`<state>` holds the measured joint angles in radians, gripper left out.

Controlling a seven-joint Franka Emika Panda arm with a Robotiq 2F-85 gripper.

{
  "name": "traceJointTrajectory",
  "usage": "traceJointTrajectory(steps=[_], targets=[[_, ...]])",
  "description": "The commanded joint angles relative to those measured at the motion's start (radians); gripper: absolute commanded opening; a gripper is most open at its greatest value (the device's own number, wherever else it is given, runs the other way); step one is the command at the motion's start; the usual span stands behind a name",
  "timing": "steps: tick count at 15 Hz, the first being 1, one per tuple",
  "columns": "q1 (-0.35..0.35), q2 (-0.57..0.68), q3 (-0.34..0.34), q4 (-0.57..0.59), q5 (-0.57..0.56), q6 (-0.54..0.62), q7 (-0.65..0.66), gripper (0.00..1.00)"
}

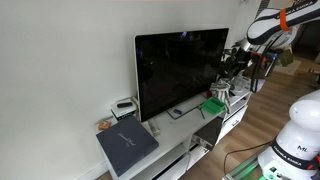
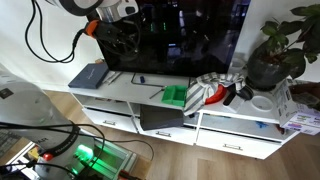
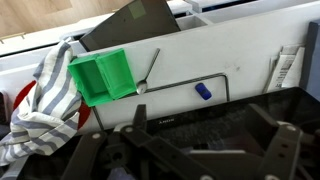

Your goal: Move the toy car to the left

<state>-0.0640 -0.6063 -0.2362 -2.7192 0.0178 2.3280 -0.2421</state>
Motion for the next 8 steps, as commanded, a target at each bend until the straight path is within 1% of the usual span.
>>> traceJointTrajectory(steps=[1, 4, 5, 7, 8], targets=[[-0.01, 0.001, 0.01, 0.002, 0.008, -0.003, -0.006, 1.0], [-0.01, 0.001, 0.01, 0.002, 0.008, -0.003, -0.006, 1.0], [0.014, 0.021, 0.019, -0.007, 0.004, -0.021, -0.033, 1.0], [0.031, 0.051, 0.053, -0.041, -0.013, -0.005, -0.04, 1.0], [0.034, 0.07, 0.077, -0.068, -0.029, 0.026, -0.034, 1.0]])
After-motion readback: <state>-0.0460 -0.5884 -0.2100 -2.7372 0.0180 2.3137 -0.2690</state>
